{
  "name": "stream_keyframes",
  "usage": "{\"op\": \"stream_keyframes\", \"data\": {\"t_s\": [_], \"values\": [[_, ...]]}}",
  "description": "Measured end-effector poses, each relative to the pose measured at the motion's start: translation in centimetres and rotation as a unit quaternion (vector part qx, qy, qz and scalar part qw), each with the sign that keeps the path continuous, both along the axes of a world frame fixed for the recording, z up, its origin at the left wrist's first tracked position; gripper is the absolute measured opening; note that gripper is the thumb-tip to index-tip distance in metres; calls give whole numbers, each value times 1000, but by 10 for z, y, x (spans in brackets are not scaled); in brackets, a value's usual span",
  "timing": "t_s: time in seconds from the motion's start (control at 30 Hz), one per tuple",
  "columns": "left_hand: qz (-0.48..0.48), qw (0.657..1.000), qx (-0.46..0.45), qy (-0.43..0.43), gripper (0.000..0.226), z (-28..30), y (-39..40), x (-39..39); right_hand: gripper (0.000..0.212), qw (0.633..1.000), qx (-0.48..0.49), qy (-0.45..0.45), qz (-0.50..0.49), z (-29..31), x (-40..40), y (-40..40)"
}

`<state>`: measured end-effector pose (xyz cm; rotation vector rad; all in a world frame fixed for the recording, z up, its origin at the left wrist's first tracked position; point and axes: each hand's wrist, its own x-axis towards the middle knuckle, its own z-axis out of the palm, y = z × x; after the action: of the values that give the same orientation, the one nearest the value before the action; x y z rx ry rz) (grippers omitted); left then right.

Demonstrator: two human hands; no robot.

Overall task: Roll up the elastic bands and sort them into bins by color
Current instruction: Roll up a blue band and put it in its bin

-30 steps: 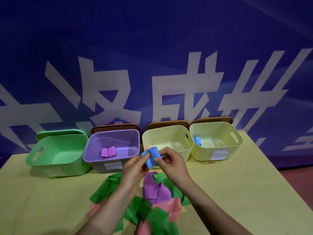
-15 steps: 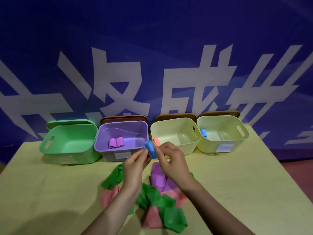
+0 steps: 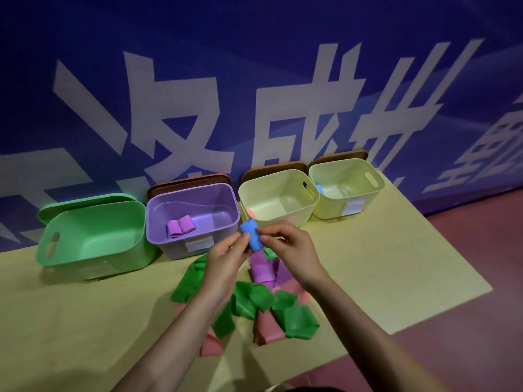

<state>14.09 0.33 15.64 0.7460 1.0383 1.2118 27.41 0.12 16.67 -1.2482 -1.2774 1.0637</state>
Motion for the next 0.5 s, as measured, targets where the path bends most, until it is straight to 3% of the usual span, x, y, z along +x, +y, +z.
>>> {"op": "stream_keyframes", "data": {"t_s": [0.17,0.5], "values": [[-28,998,19,44,20,-4,-3,-4,32,998,-56,13,-36,-7,-6,-10],[-56,988,28,141,12,-4,14,9,21,995,-32,-95,-3,-12,9,-1]]}}
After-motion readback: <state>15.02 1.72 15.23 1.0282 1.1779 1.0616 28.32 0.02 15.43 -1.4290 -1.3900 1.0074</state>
